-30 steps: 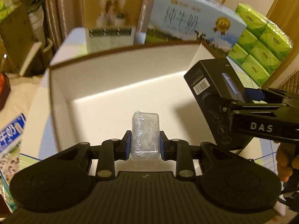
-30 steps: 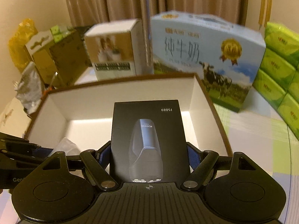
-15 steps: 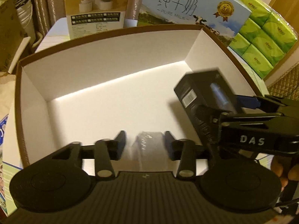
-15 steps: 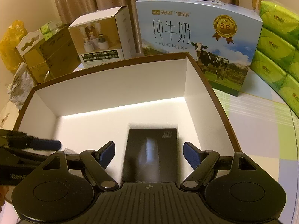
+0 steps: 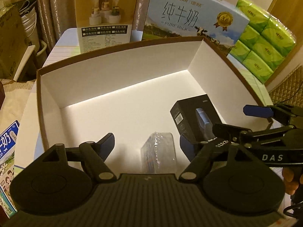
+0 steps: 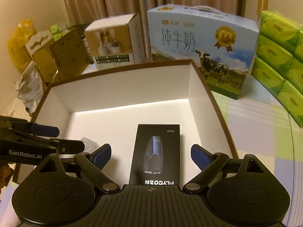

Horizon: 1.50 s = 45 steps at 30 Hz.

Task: Organize objects
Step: 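Carry both items into the brown box while the left gripper releases the clear container inside, then lower the black FLYCO box into the brown box and open the right gripper, then grasp the grey-blue knitted sock with the right gripper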

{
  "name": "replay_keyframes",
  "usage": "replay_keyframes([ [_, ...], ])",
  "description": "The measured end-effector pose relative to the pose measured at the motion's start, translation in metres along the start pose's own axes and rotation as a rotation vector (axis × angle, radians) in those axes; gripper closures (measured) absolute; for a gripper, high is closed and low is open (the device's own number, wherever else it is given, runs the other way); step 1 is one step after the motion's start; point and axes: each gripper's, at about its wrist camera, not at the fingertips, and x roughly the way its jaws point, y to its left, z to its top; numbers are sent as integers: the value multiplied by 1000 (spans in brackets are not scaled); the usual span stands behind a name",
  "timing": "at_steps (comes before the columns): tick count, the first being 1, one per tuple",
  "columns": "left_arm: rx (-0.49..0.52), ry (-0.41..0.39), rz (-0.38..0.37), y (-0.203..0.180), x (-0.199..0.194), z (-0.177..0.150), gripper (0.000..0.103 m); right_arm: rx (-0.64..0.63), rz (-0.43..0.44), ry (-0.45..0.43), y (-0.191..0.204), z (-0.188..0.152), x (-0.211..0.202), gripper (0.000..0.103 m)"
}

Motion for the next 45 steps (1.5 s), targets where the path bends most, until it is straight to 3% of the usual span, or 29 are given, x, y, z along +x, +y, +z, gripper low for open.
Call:
replay_keyframes([
  [12,-36,-59,-14,-1,-49,-25,31,75,6,-109,7,-18,-70,10],
  [21,-52,-95,-25,-11,-91,-55,30,97,26,-136,14,-42,-108,8],
  [31,-85,-119,3,-31,-124,-94,29,75,71,-122,18,-75,-139,7],
  [45,-122,-91,52,-68,-149,-152,27,61,118,-76,8,-129,-172,6],
])
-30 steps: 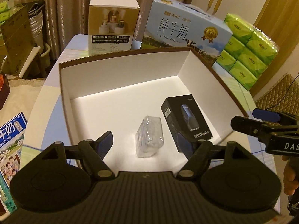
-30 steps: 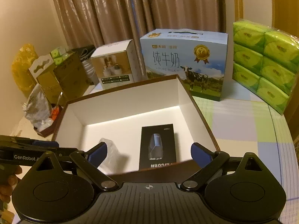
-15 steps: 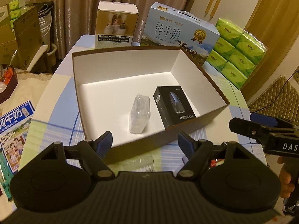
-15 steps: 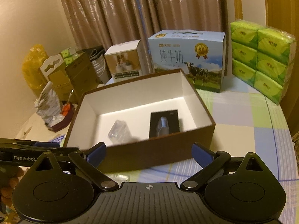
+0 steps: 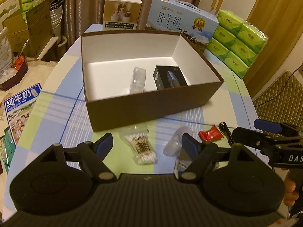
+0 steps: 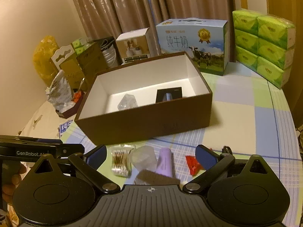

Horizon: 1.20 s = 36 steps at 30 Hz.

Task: Organize objects
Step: 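Grasp the grey-blue knitted sock with the right gripper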

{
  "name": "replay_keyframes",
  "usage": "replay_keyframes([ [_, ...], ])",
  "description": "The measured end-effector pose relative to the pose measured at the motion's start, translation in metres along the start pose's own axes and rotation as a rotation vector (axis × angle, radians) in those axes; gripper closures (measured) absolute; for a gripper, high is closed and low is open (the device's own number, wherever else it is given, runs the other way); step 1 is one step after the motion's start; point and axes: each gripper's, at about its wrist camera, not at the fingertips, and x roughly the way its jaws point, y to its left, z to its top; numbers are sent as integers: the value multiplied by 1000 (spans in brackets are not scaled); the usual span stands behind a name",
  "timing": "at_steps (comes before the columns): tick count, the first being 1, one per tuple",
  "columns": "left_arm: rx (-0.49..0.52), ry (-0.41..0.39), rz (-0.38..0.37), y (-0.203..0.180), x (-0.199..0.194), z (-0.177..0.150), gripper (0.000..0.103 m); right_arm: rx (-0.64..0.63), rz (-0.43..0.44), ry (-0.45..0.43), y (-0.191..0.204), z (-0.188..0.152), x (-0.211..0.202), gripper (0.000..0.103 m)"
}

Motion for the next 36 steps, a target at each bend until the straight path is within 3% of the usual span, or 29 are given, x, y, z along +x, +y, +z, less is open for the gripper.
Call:
replay_keyframes([
  [16,-15,64,38,-3,-5,-46,25,18,10,95,-3,-48,-6,6],
  [36,17,144,53,-7,19,-68,25,45,25,196,-8,-73,22,6],
])
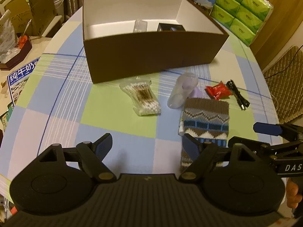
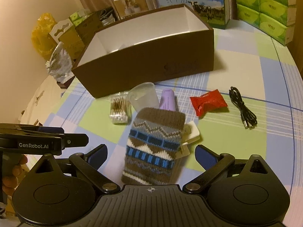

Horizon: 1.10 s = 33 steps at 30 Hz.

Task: Organize objects
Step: 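Grasp the grey-blue knitted sock with the right gripper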

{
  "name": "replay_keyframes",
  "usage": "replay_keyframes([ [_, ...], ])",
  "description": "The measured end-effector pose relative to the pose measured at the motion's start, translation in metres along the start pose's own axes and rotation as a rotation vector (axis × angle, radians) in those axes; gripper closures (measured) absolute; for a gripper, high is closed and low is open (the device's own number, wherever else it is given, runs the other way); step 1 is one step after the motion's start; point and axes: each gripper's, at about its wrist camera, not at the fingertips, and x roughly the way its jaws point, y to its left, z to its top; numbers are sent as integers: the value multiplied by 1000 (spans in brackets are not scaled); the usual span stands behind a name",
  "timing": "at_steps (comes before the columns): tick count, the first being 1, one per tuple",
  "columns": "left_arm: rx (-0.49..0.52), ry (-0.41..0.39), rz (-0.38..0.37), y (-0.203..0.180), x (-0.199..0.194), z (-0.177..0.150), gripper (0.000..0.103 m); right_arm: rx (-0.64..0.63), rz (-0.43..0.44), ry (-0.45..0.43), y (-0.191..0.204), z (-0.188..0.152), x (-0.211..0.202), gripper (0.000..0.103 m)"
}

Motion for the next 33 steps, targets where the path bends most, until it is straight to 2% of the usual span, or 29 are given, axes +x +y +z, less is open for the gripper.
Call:
replay_keyframes([
  [12,5,48,17,8,25,-7,25,-2,-23,46,0,-8,27,6],
  [21,5,52,17,17,34,-9,25,21,-41,14,-1,-7,38,6],
  [33,13,58,25,26,47,-9,25,-110,-148,13,21,-13,65,7],
])
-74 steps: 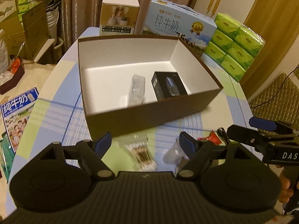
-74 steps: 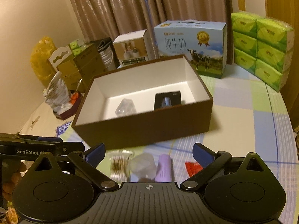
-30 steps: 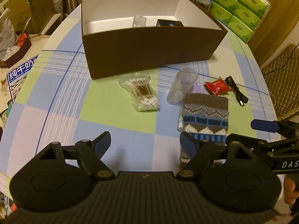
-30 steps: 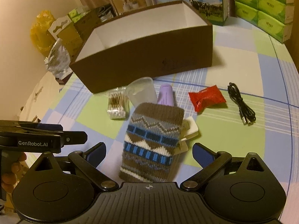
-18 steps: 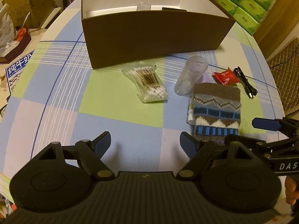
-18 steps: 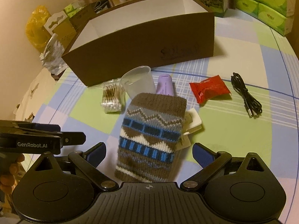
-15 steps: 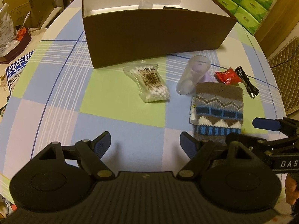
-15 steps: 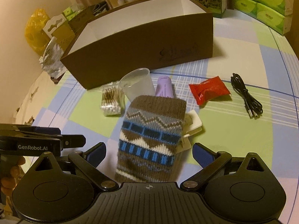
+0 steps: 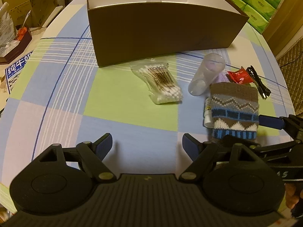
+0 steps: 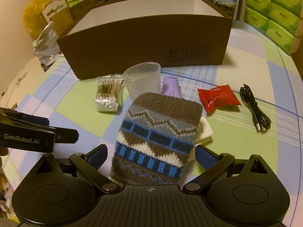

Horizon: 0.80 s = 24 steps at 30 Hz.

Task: Organize objects
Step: 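Grasp the grey-blue knitted sock with the right gripper, then grasp the clear cotton swab bag with the left gripper while the right gripper holds the sock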

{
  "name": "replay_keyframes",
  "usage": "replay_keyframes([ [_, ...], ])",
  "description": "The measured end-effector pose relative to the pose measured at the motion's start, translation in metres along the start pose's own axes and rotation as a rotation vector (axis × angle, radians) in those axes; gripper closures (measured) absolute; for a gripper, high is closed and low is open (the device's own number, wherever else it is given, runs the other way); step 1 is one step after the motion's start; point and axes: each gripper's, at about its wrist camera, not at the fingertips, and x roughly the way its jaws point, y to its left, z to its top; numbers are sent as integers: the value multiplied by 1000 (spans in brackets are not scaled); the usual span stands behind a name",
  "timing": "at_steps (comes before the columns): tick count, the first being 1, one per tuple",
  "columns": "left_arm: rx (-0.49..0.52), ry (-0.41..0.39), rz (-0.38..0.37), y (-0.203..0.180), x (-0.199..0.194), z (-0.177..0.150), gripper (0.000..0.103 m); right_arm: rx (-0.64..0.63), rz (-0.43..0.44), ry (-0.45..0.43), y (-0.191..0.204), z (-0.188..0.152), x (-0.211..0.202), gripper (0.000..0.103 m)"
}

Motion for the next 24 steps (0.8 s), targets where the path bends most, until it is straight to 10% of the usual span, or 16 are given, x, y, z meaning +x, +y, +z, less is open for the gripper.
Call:
replay_keyframes([
  [9,16,0,-16,1,5,2,26,26,4,-24,-12,-4,0,90],
  [24,32,-18,-31,-4,14,16,27,142,-5,-141,-45,18,-47,93],
])
